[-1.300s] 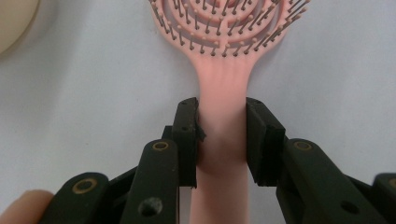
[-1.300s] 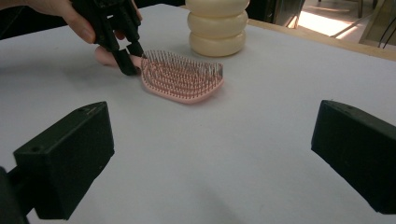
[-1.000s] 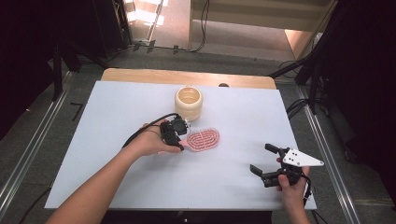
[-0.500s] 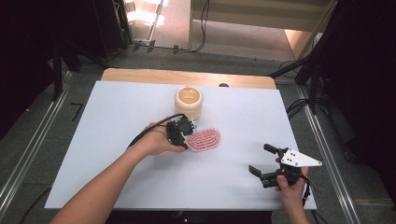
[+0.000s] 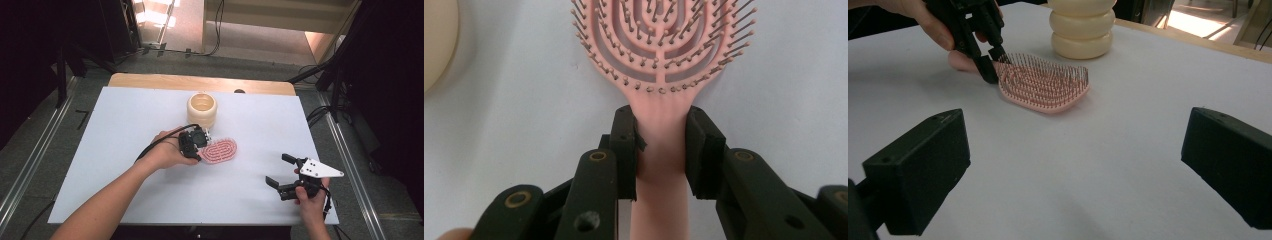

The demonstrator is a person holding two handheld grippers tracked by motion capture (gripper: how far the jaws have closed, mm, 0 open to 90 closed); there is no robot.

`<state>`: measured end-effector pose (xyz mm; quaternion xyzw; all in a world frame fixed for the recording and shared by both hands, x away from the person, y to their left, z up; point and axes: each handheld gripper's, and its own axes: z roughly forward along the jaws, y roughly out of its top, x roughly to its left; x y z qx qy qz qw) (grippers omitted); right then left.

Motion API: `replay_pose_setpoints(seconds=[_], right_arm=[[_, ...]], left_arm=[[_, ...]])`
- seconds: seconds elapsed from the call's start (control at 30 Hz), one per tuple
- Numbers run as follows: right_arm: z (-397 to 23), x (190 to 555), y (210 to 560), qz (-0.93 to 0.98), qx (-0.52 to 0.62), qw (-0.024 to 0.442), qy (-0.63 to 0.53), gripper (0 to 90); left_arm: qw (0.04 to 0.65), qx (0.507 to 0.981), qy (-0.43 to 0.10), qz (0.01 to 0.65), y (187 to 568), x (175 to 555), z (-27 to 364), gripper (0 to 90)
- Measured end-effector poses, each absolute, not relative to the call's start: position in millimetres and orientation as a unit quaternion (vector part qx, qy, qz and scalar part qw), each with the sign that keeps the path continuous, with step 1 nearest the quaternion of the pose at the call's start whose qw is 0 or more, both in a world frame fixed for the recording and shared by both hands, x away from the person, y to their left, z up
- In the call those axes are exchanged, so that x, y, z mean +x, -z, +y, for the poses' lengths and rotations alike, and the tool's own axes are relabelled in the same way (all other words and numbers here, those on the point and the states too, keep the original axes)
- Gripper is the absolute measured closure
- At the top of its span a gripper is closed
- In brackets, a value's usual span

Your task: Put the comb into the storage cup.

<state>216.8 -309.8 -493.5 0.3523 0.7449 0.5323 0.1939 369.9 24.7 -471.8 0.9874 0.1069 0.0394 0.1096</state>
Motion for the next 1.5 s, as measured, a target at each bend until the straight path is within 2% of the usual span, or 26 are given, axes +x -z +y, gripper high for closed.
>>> replay_pose_setpoints(seconds=[0.37,0.67,0.77,1.2,1.5], right_arm=[[-307,227,489,0.738,0.374,0.181,-0.532,0.0],[-286,239,482,0.732,0.374,0.159,-0.546,0.0],[-278,243,480,0.732,0.370,0.153,-0.552,0.0],[-249,258,467,0.714,0.374,0.147,-0.573,0.0],[-244,267,464,0.695,0.391,0.132,-0.589,0.0]], left_arm=[[0.135,0.982,-0.045,0.123,462,369,34,70.9],[0.162,0.976,-0.051,0.138,458,369,44,70.9],[0.179,0.972,-0.070,0.135,454,367,47,70.9],[0.231,0.956,-0.096,0.152,447,365,54,70.9],[0.262,0.946,-0.115,0.153,442,362,55,70.9]])
